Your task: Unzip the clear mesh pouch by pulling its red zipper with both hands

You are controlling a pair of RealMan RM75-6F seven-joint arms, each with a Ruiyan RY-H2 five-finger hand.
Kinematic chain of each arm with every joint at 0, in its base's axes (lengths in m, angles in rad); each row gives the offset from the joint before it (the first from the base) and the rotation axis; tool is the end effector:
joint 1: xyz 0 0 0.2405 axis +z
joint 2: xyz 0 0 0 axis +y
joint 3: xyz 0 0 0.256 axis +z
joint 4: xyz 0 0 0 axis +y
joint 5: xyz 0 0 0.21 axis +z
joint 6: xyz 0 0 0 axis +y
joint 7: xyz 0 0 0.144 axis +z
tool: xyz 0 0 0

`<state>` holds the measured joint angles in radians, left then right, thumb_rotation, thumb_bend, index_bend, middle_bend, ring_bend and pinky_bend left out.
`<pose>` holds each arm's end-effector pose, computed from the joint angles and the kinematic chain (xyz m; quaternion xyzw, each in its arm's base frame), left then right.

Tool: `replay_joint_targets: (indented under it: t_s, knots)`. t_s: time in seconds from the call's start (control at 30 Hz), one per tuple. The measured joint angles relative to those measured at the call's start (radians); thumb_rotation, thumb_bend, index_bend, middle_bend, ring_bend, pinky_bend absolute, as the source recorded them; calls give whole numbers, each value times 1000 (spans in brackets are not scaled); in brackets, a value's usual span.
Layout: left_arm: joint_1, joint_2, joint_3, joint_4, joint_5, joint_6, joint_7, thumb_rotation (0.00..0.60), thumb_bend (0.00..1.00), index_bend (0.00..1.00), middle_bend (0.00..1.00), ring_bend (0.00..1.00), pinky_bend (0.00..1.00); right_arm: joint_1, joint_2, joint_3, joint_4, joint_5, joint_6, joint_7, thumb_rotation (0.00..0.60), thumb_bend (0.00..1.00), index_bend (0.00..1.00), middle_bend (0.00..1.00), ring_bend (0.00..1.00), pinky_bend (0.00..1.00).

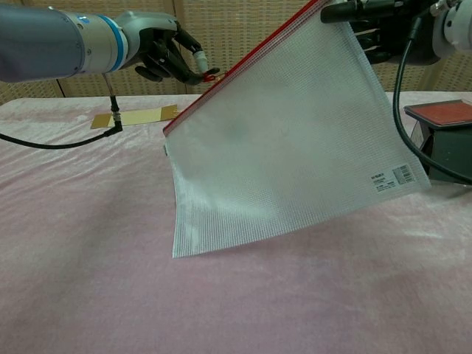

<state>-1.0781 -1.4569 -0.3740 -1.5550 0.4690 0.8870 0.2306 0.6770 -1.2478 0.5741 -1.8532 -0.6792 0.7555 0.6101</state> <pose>-0.0456 0.4154 0.0229 -0.6089 -0.5594 -0.4360 0.3554 -0.0951 -0.3688 0.0915 0.3050 -0.7645 0.5567 0.1122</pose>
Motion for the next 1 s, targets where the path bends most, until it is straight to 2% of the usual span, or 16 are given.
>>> replay_joint_targets:
  t_s: [0.23, 0.4, 0.77, 0.83, 0.87, 0.9, 0.93, 0.97, 1.0]
  knots:
    - [37, 89, 33, 17, -22, -48, 4, 600, 587, 866, 1000, 944, 1000, -64, 63, 39, 17, -30, -39, 86, 600, 874, 759, 957, 871, 1000]
    - [58, 150, 69, 25, -32, -100, 9, 600, 587, 866, 1000, 944, 1000, -95, 78, 43, 32, -52, -59, 123, 600, 877, 759, 957, 871, 1000]
    - [80, 155, 89, 61, -11, -128, -32, 600, 585, 863, 1000, 944, 1000, -111, 75, 39, 55, -87, -68, 152, 600, 871, 758, 957, 871, 1000]
    - [80, 153, 90, 63, -9, -128, -35, 600, 491, 757, 1000, 944, 1000, -109, 74, 34, 58, -90, -69, 147, 600, 722, 685, 956, 872, 1000]
    - [80, 152, 90, 63, -6, -128, -36, 600, 328, 586, 1000, 944, 1000, -108, 74, 31, 60, -92, -68, 141, 600, 523, 540, 953, 874, 1000]
    - [81, 151, 89, 63, -3, -130, -41, 600, 158, 354, 1000, 944, 1000, -106, 75, 26, 63, -96, -68, 132, 600, 283, 346, 946, 875, 1000]
    - [82, 152, 89, 63, 0, -134, -46, 600, 33, 155, 1000, 944, 1000, -102, 76, 17, 68, -102, -68, 113, 600, 156, 219, 940, 876, 1000]
    - [83, 154, 89, 62, 1, -140, -50, 600, 2, 70, 1000, 943, 1000, -99, 78, 9, 72, -108, -66, 96, 600, 44, 84, 928, 875, 1000]
    - [85, 157, 88, 61, 5, -149, -57, 600, 0, 5, 1000, 942, 1000, -96, 79, 0, 77, -114, -63, 76, 600, 2, 24, 916, 874, 1000]
